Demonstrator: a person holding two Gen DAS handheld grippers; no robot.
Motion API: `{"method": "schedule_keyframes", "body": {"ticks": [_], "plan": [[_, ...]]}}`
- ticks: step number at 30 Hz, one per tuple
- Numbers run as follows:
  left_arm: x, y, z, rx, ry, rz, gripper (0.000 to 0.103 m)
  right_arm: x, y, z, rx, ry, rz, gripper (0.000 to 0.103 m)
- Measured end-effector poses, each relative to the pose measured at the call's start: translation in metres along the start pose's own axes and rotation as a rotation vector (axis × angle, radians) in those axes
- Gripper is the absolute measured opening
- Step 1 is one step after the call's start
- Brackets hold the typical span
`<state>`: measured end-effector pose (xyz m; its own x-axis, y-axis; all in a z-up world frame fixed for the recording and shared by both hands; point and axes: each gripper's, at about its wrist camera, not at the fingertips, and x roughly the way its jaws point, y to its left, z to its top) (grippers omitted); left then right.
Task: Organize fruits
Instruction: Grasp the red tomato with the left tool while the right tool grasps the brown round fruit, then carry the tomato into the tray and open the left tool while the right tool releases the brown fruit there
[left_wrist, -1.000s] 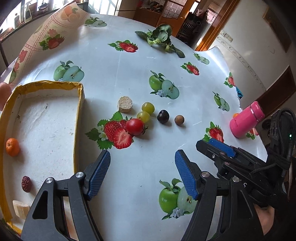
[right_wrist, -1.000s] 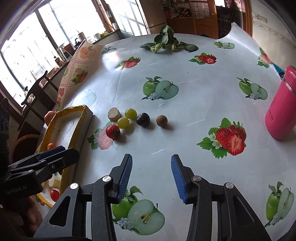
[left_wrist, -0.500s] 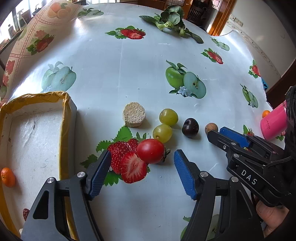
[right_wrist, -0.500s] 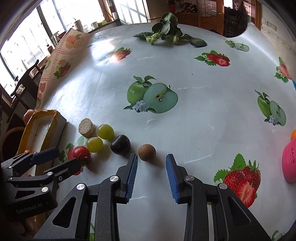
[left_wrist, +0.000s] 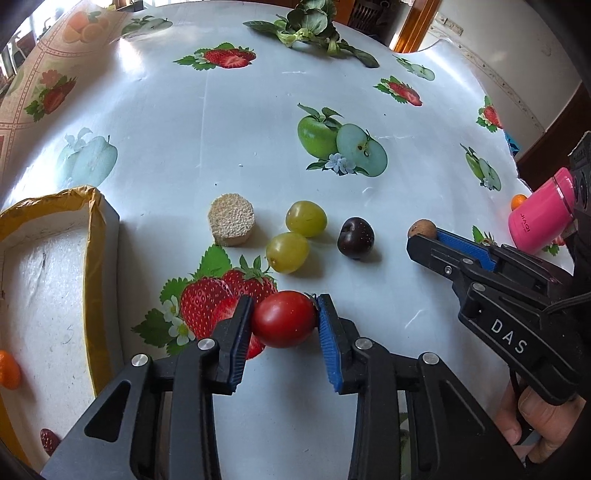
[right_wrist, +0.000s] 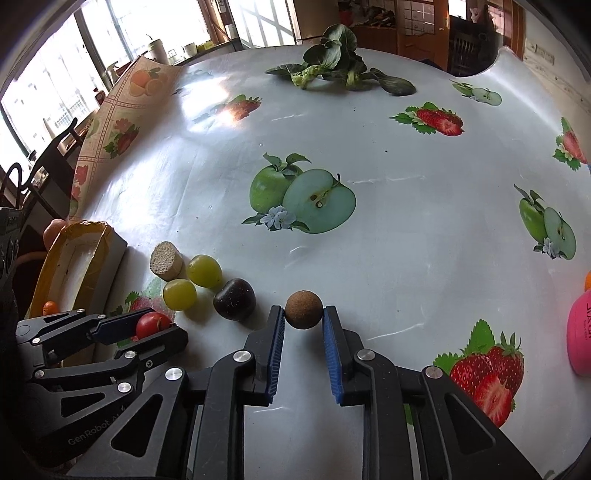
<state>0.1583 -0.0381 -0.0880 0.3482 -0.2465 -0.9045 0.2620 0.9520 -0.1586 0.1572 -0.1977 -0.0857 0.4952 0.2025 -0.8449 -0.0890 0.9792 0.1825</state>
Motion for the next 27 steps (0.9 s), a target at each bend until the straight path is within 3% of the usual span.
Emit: {"method": "schedule_keyframes", "body": {"ticks": [13, 27], "plan": [[-0.054, 0.018, -0.038, -0.071, -0.032, 0.041, 0.032, -0.064, 0.029, -0.038, 0.037, -0.049, 0.115, 0.021], [-0.093, 0.058, -0.066, -0.134, -0.066, 0.076, 0.032, -0.085, 0.089, -0.060, -0.043, -0.038, 0.175, 0.021]]}}
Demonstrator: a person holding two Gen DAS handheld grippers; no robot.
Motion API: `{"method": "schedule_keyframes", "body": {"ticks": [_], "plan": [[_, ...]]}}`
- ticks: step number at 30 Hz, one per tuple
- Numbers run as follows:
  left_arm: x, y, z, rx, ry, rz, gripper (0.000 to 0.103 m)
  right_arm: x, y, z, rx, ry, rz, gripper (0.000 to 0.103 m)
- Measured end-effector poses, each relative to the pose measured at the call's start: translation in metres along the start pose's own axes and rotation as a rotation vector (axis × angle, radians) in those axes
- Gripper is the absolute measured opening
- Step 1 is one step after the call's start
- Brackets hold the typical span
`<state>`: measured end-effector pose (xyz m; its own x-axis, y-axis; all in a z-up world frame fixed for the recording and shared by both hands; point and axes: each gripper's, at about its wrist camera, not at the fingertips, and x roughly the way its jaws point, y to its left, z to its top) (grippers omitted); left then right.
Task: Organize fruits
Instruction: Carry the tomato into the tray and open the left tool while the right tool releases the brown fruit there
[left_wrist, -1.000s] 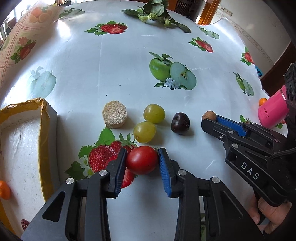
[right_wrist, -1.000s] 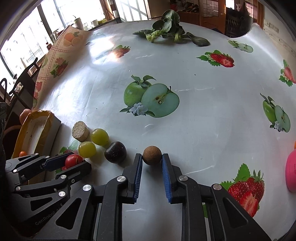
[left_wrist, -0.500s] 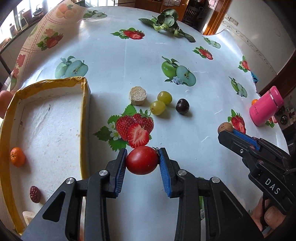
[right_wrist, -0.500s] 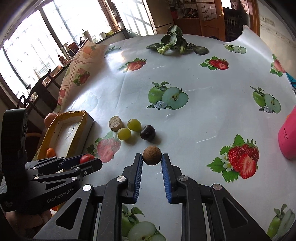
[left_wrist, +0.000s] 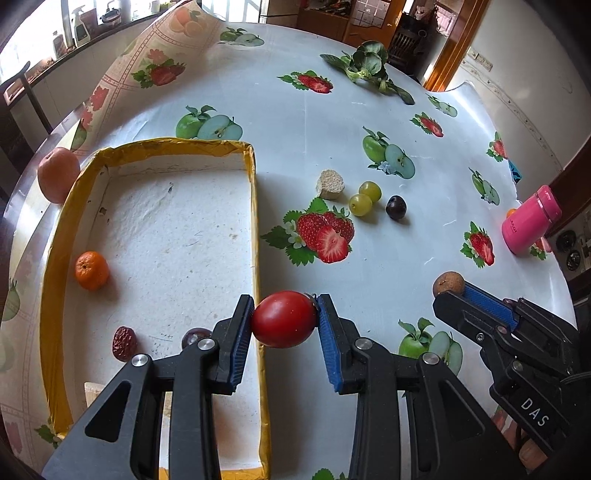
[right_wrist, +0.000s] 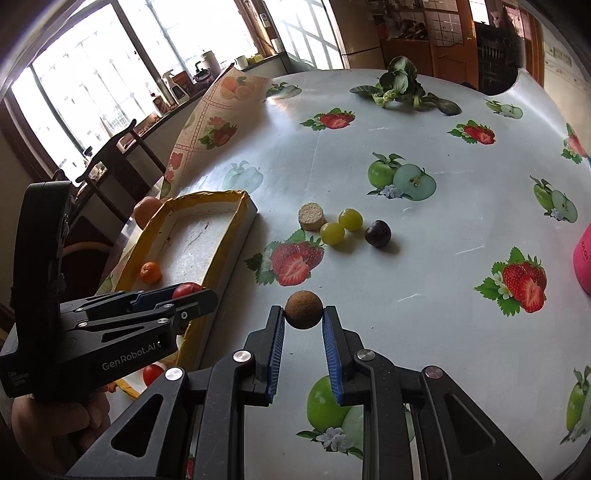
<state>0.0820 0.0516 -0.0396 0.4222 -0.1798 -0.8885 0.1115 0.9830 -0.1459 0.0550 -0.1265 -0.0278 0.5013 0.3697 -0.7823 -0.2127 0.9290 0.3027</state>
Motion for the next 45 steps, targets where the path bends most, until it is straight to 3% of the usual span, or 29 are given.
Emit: {"method": "schedule_keyframes", "body": {"ticks": [13, 32, 45], "plan": [[-0.011, 0.040, -0.012, -0.051, 0.000, 0.023, 0.032, 0.011, 0.047, 0.000, -0.066, 0.015, 0.038, 0.021], [-0.010, 0.073, -0.013, -0.101, 0.010, 0.042, 0.032, 0.030, 0.079, 0.006, -0.103, 0.040, 0.068, 0.021], [0.003, 0.103, 0.002, -0.153, 0.023, 0.053, 0.032, 0.059, 0.103, 0.034, -0.139, 0.049, 0.101, 0.021]]}}
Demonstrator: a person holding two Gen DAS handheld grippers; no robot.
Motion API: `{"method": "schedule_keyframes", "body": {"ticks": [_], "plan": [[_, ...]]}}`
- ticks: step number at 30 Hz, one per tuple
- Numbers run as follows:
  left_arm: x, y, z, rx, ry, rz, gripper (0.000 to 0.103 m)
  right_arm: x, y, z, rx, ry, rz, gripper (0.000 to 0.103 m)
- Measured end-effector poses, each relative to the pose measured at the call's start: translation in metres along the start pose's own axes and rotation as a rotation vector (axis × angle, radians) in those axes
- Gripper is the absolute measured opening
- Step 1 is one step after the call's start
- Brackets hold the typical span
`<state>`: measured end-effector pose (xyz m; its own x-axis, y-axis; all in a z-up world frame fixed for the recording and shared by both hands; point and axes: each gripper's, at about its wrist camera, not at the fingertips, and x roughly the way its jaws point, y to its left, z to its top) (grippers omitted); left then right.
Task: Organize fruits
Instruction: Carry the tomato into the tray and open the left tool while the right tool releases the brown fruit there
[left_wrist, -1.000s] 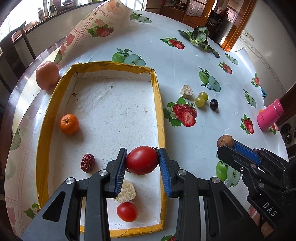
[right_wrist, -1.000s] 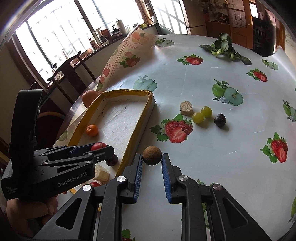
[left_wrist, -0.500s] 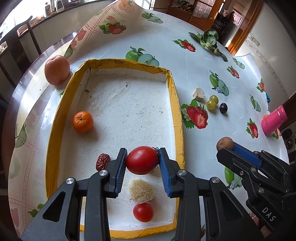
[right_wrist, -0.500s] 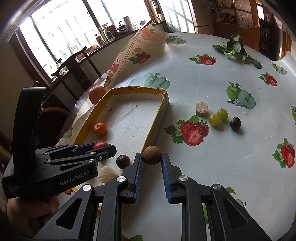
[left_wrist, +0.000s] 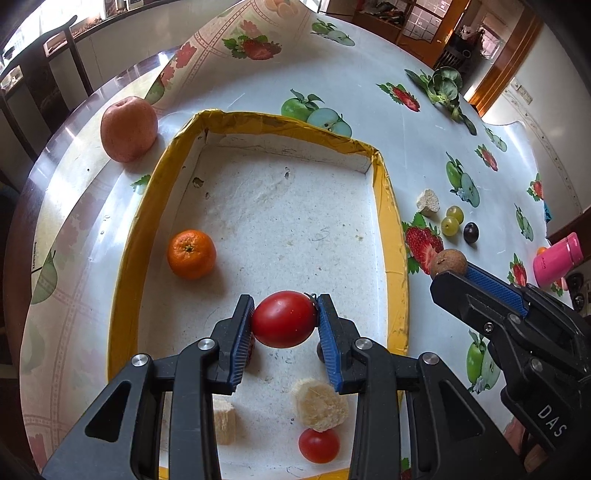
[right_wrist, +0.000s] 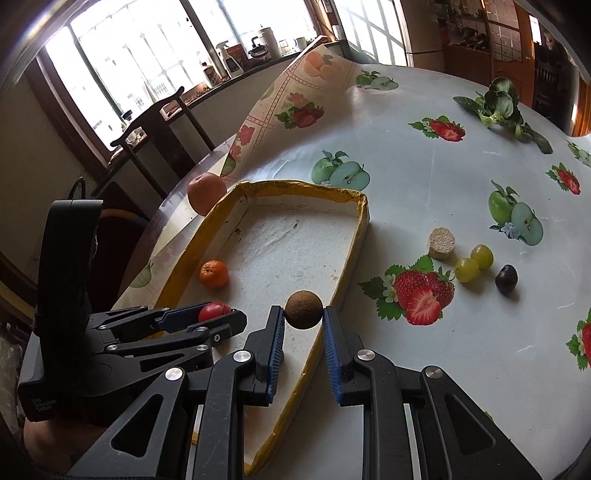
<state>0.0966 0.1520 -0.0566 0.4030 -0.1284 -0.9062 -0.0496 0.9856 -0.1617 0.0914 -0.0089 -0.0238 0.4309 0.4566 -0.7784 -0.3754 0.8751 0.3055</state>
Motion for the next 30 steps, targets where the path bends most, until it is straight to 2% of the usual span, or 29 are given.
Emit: {"method": "schedule_keyframes", "body": {"ticks": [7, 11, 18, 23, 26, 29, 30], "plan": [[0.007, 0.019, 0.039, -0.025, -0.030, 0.031, 0.032, 0.023, 0.015, 0.011, -0.033, 0.023, 0.022, 0.021], [0.020, 0.024, 0.054, -0.033, -0.019, 0.045, 0.032, 0.043, 0.021, 0.012, -0.055, 0.063, 0.024, 0.021], [0.048, 0.023, 0.051, -0.010, 0.044, 0.067, 0.032, 0.071, 0.026, 0.005, -0.082, 0.128, 0.028, 0.021], [0.050, 0.015, 0.049, 0.028, 0.043, 0.085, 0.034, 0.086, 0.028, -0.004, -0.104, 0.171, 0.010, 0.022], [0.047, 0.015, 0.049, 0.017, 0.043, 0.077, 0.038, 0.089, 0.028, -0.007, -0.106, 0.182, -0.002, 0.023], [0.043, 0.016, 0.049, 0.000, 0.042, 0.079, 0.038, 0.082, 0.029, -0.008, -0.103, 0.178, 0.010, 0.035], [0.040, 0.016, 0.048, -0.006, 0.040, 0.079, 0.038, 0.079, 0.030, -0.008, -0.103, 0.168, 0.009, 0.042]]}}
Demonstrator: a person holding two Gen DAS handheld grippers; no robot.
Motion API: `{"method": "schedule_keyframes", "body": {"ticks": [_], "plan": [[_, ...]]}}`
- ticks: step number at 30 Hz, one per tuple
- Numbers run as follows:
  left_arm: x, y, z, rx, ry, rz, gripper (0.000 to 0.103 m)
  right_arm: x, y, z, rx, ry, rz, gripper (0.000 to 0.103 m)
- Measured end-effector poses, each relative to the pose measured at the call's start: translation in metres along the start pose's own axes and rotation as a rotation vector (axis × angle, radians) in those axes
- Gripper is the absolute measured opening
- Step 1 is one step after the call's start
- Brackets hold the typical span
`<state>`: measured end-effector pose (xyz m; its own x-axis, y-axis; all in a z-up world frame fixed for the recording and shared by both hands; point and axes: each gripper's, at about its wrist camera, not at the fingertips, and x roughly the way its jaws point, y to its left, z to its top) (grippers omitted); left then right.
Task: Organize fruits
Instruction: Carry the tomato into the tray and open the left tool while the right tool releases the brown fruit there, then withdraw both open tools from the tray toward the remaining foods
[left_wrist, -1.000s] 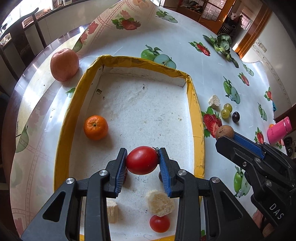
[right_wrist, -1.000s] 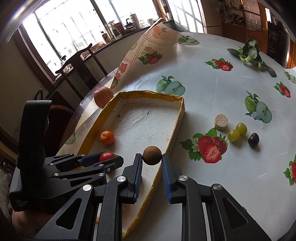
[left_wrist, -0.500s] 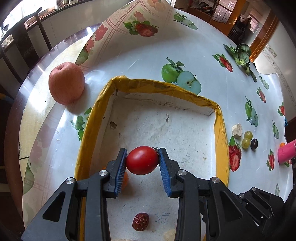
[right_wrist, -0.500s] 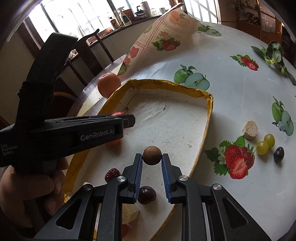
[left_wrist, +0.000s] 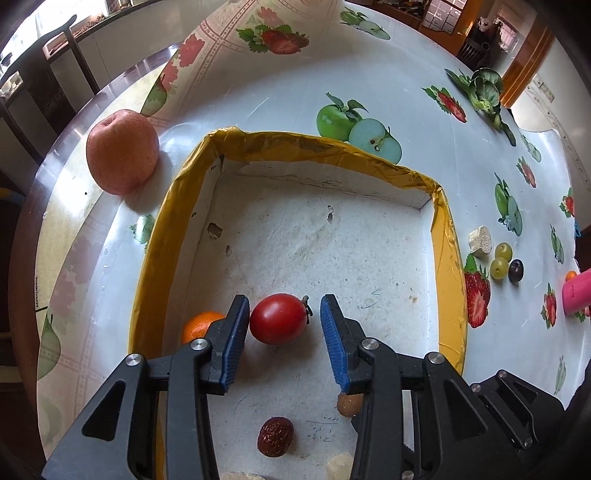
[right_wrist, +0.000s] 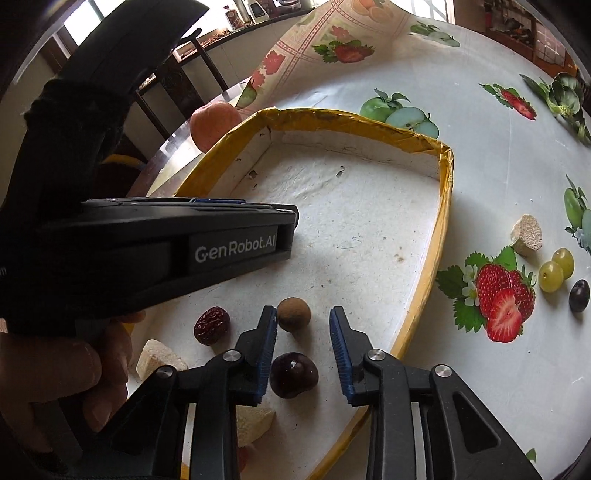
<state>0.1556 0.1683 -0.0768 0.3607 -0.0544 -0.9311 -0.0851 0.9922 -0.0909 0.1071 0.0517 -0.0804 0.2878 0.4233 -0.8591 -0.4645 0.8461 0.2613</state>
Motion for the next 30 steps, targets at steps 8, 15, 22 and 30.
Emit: {"method": "schedule_keyframes", "body": {"ticks": [8, 15, 22, 30], "plan": [[-0.025, 0.000, -0.014, -0.033, -0.036, -0.025, 0.051, -0.039, -0.006, -0.010, 0.046, -0.061, 0.006, 0.045], [-0.040, -0.011, -0.025, -0.029, -0.047, -0.041, 0.051, -0.081, -0.025, -0.030, 0.133, -0.131, -0.004, 0.045], [-0.056, -0.031, -0.034, 0.011, -0.069, -0.053, 0.051, -0.103, -0.048, -0.055, 0.196, -0.145, -0.048, 0.046], [-0.068, -0.053, -0.041, 0.046, -0.080, -0.070, 0.051, -0.118, -0.067, -0.075, 0.243, -0.157, -0.076, 0.046]]}}
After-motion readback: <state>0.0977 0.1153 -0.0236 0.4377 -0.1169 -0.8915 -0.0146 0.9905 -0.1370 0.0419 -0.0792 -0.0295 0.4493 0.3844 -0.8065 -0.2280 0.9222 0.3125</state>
